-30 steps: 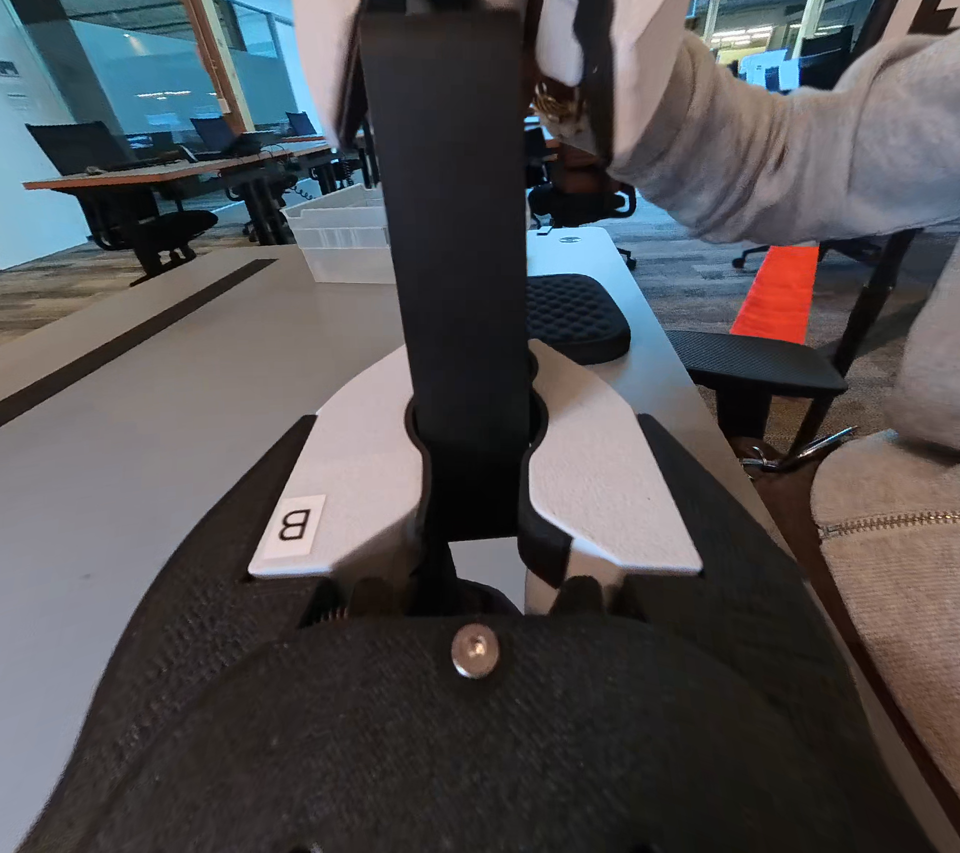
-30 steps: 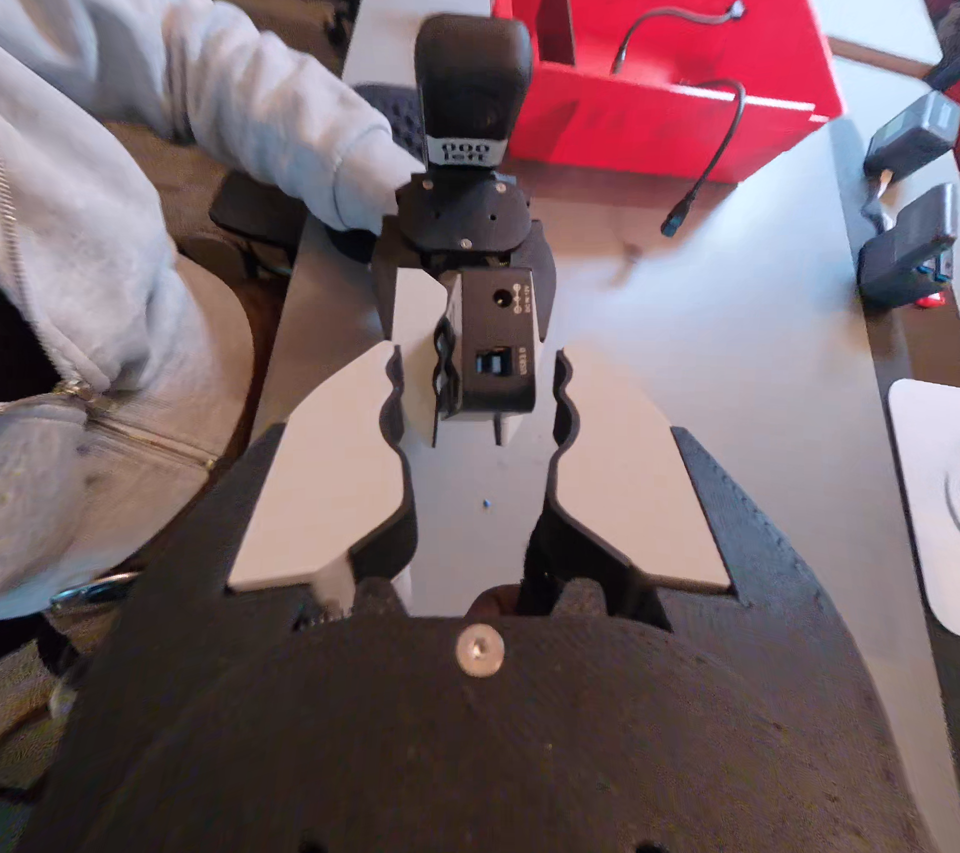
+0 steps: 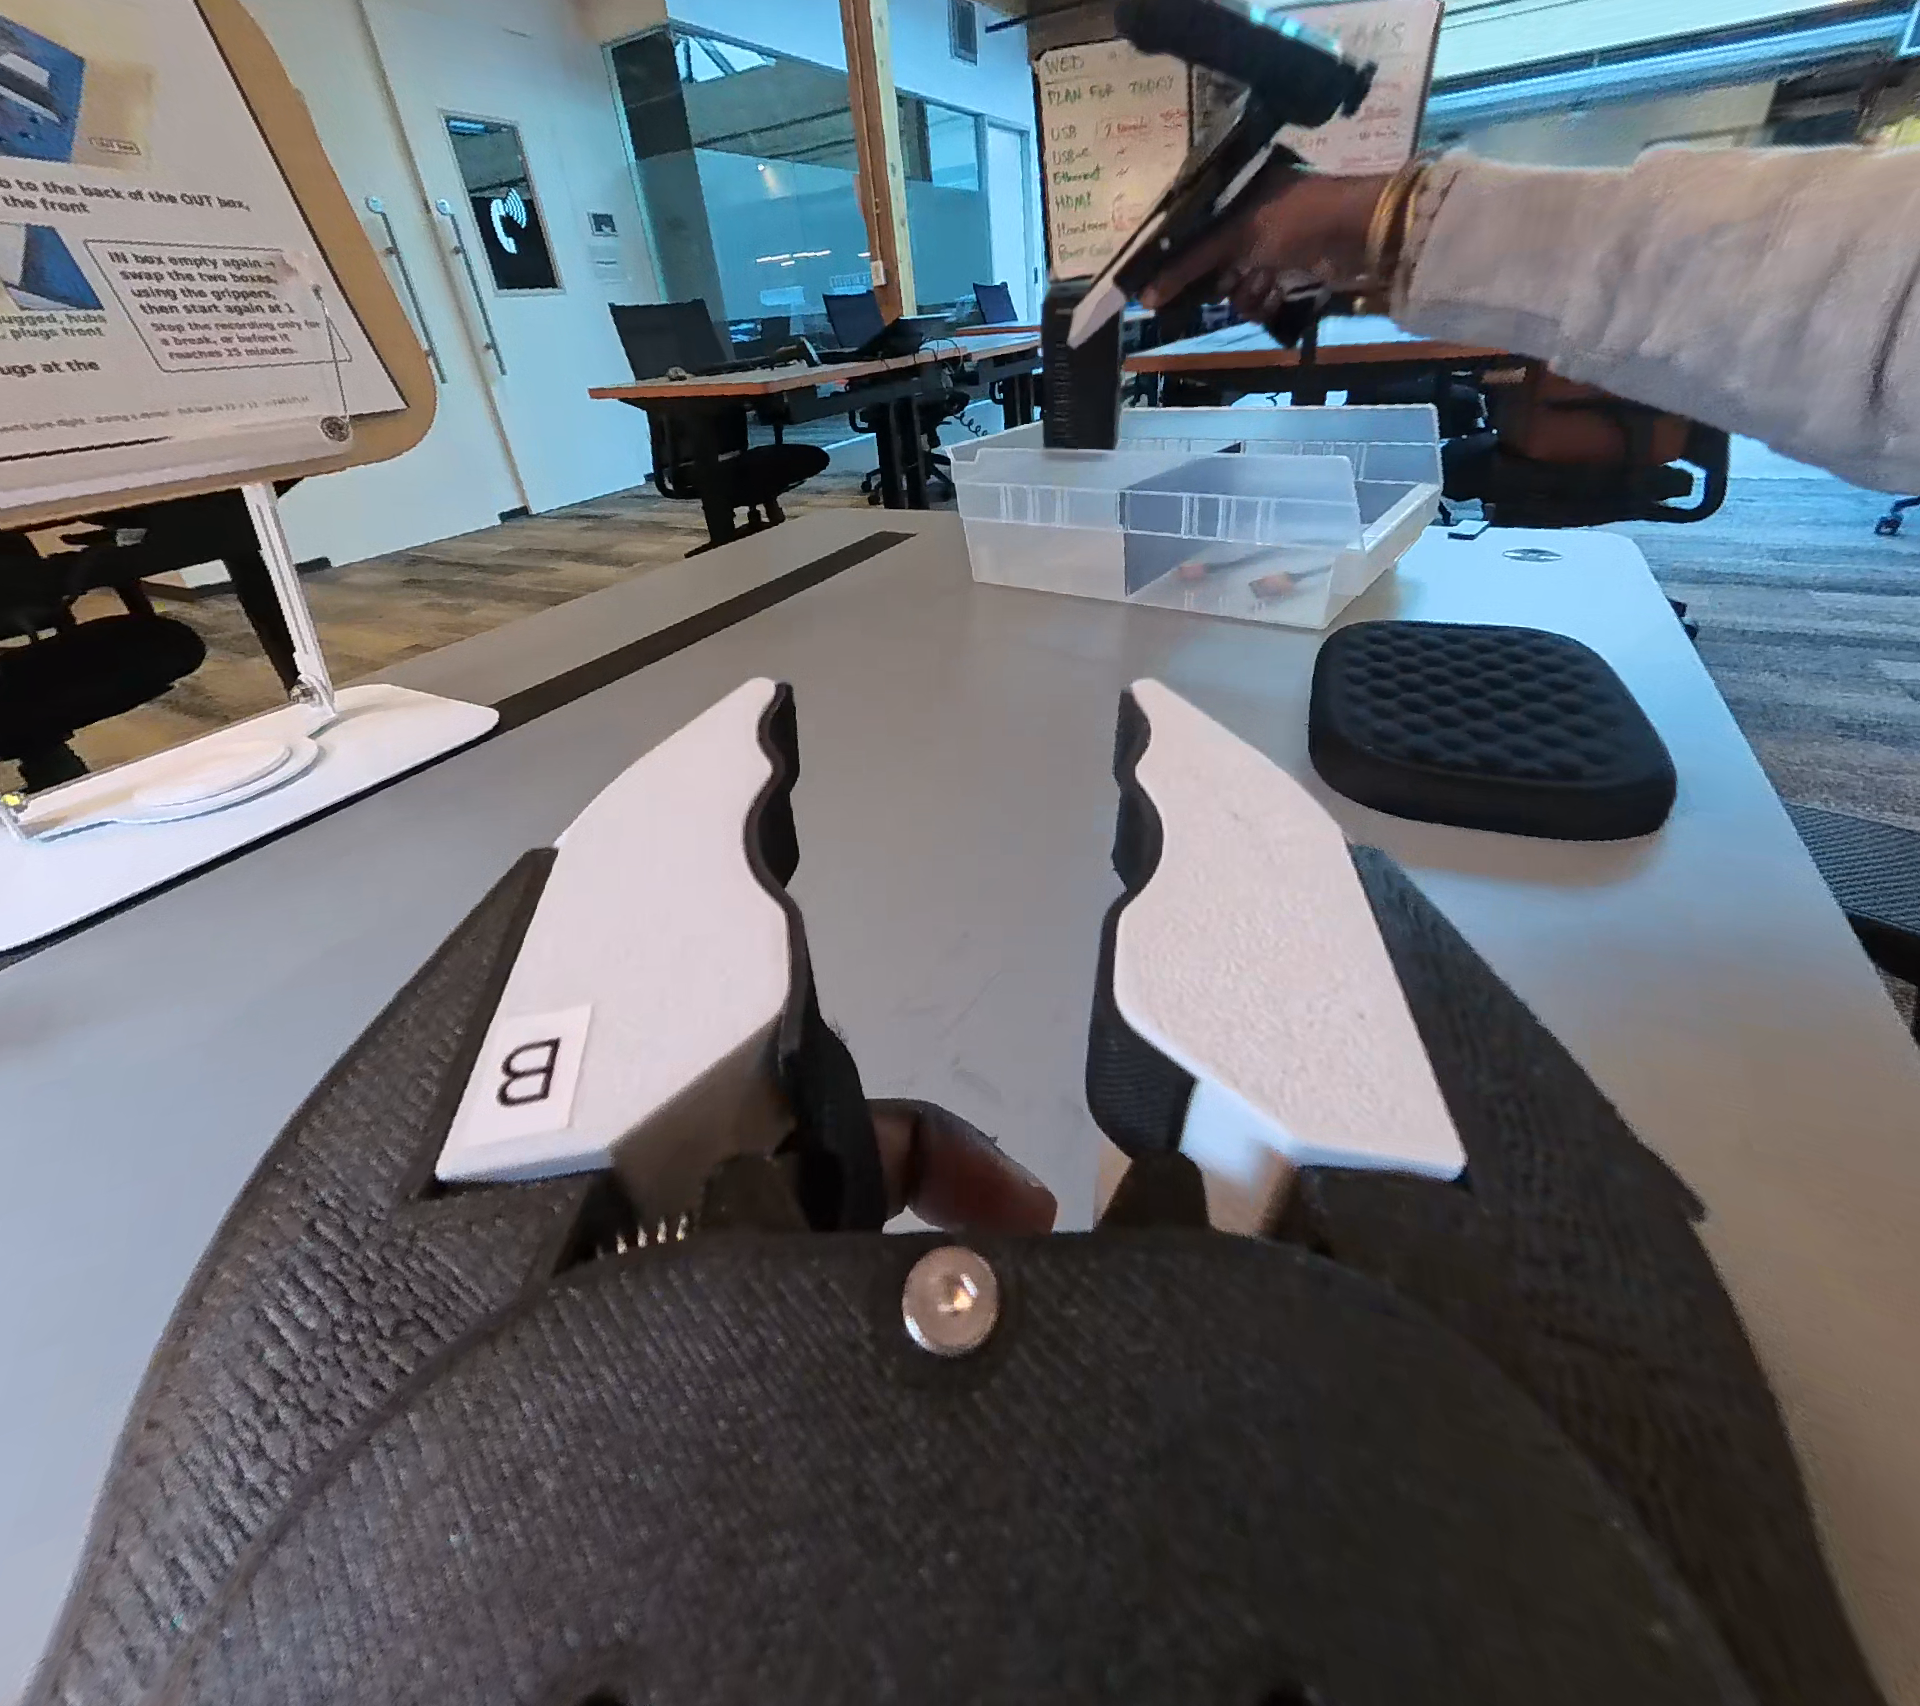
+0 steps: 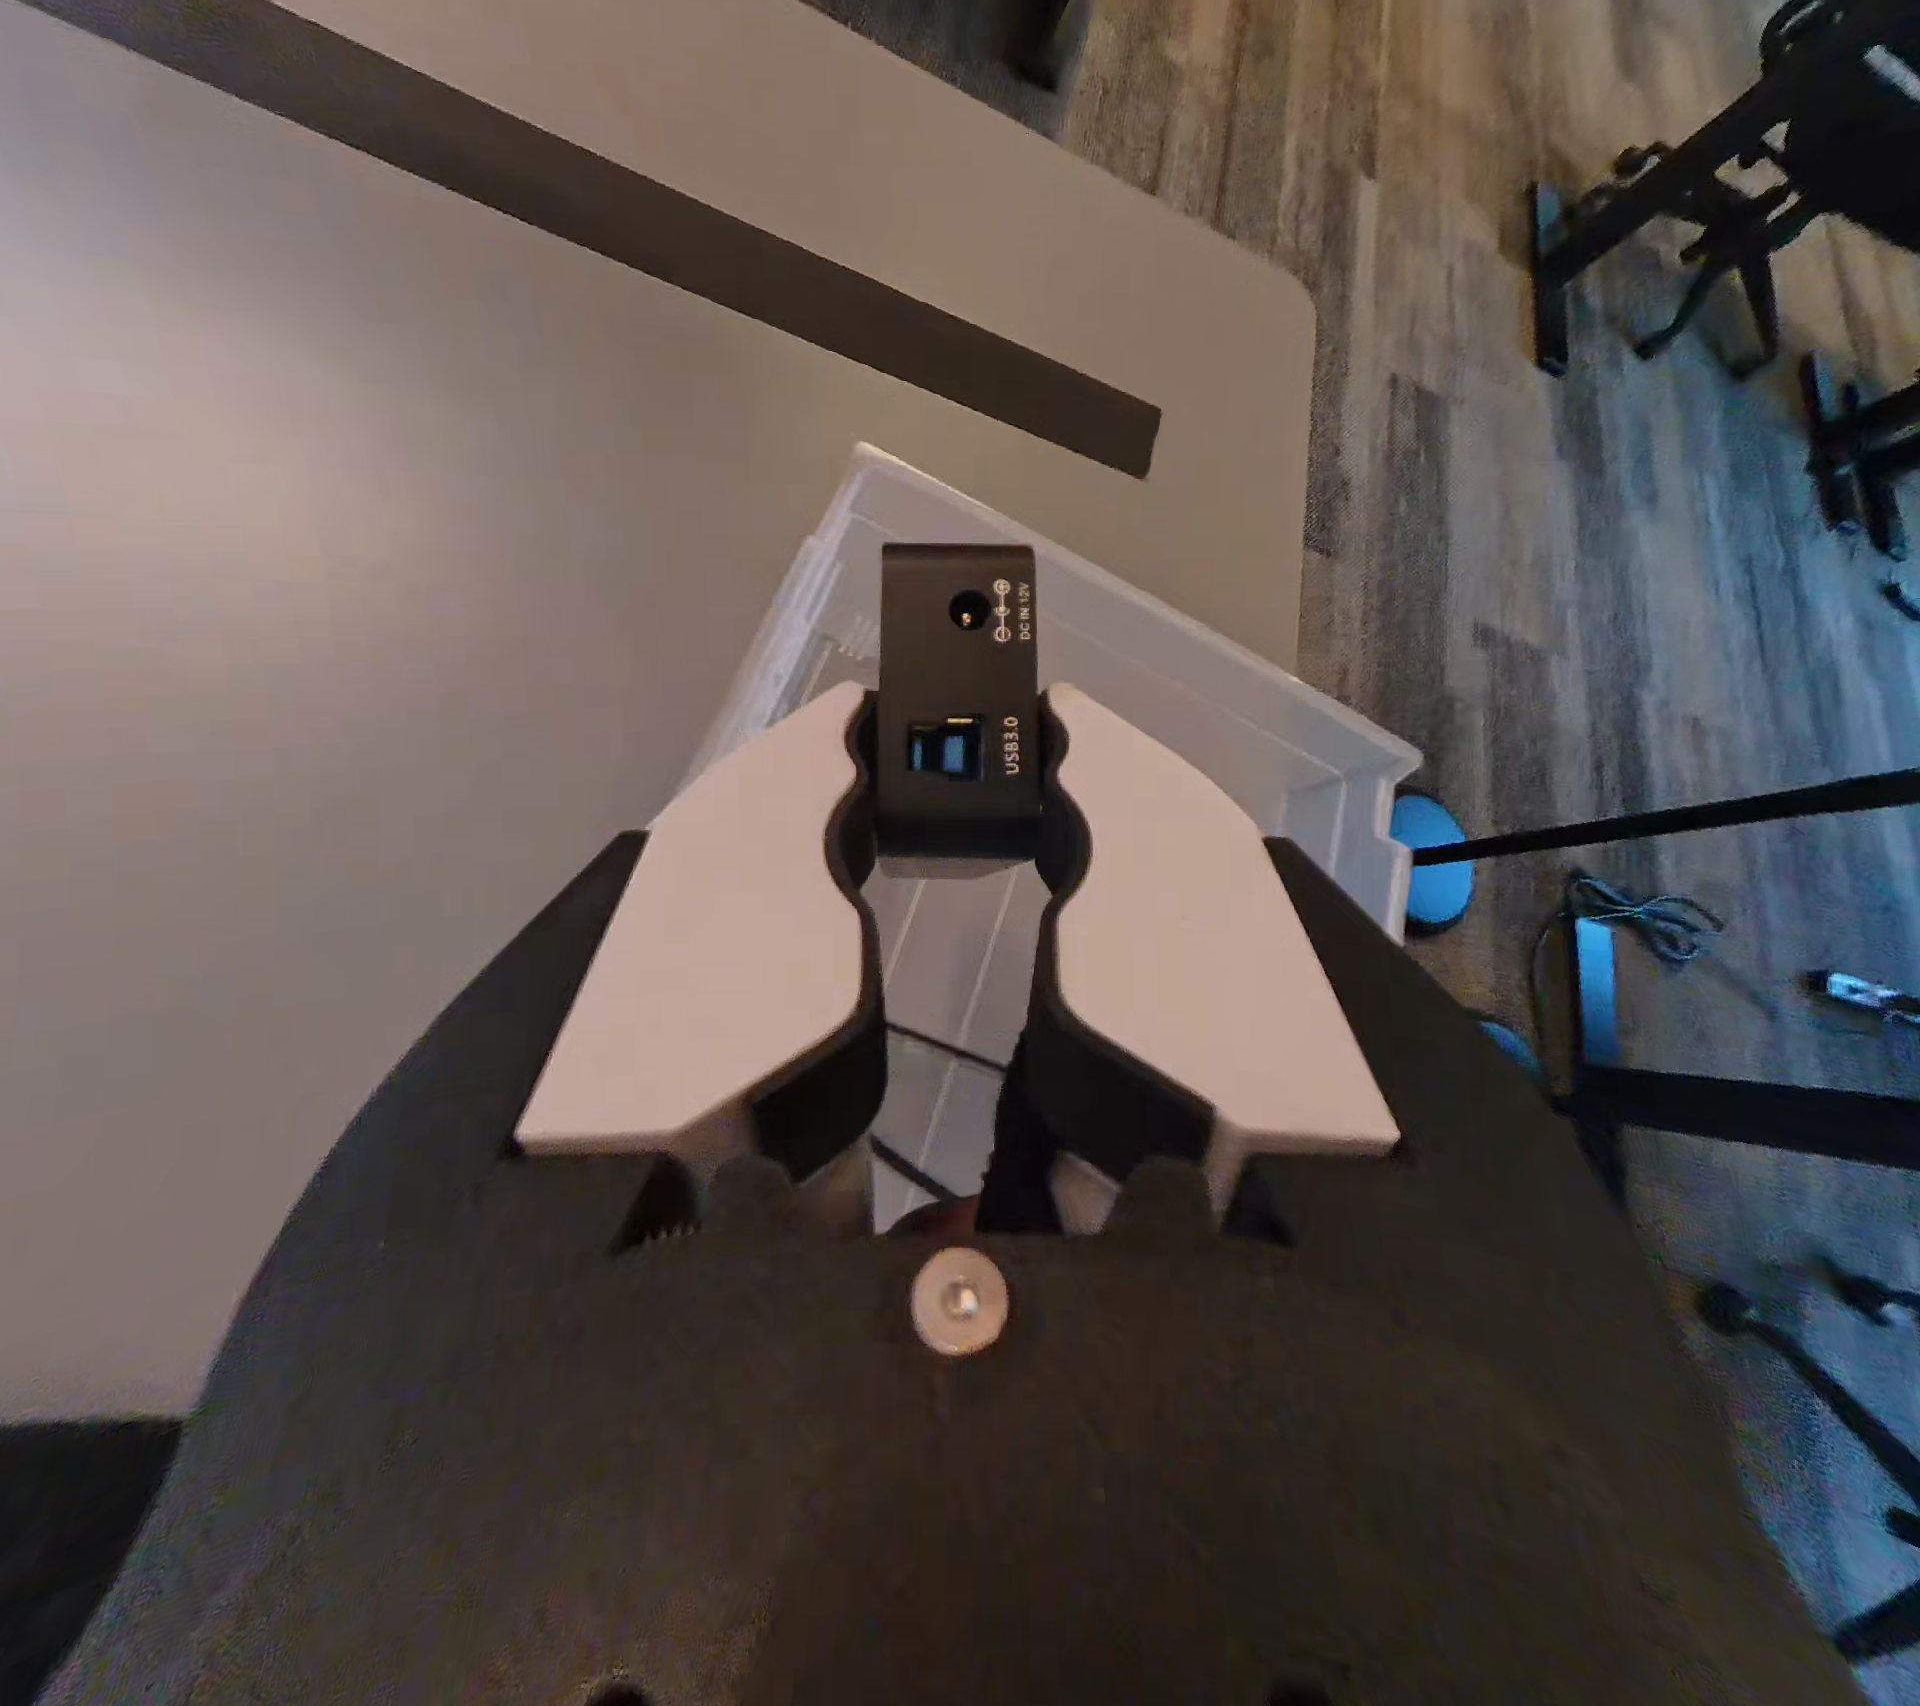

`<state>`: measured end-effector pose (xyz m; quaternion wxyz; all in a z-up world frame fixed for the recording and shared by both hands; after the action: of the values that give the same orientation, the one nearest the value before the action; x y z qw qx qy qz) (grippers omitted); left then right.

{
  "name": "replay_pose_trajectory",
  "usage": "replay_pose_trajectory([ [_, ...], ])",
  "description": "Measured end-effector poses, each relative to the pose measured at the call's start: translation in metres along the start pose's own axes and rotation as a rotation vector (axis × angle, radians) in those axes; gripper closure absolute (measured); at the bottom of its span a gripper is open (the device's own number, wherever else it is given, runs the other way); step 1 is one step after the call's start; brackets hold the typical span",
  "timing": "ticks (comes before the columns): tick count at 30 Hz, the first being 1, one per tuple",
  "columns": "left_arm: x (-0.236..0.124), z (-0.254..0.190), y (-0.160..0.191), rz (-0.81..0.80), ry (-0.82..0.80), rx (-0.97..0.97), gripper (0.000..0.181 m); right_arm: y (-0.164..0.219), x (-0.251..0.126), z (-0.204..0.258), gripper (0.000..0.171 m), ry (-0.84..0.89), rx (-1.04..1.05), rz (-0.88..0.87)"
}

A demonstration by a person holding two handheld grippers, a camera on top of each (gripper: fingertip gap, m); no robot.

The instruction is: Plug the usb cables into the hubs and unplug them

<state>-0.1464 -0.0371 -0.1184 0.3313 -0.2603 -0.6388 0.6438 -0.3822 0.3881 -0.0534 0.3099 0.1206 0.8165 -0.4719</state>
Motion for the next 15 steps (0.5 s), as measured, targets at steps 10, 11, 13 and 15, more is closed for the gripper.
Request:
replay_pose_trajectory([
  [10, -0.001, -0.001, -0.002, 0.001, 0.004, 0.010, 0.122, 0.032, 0.047, 0.031, 0.144, -0.182, 0.003, 0.185],
  [11, -0.001, -0.001, -0.001, 0.003, 0.004, 0.012, 0.122, 0.032, 0.046, 0.034, 0.144, -0.194, 0.002, 0.195],
  [13, 0.000, -0.002, -0.001, 0.008, 0.004, 0.015, 0.122, 0.032, 0.042, 0.043, 0.144, -0.267, 0.007, 0.217],
  [15, 0.000, -0.002, 0.001, 0.017, 0.004, 0.020, 0.122, 0.030, 0.039, 0.051, 0.144, -0.344, 0.005, 0.232],
])
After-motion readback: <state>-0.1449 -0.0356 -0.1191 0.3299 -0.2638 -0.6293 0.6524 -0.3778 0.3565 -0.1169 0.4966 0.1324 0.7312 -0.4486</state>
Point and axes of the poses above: each gripper's, where its closed fingertips meet, x out along the fingers, y out of its underside, z = x × y across the jaws, the point moved 4 cm from there along -x, back along the fingers, and after that the axes turned 2 degrees about -x, right-handed, at the moved point
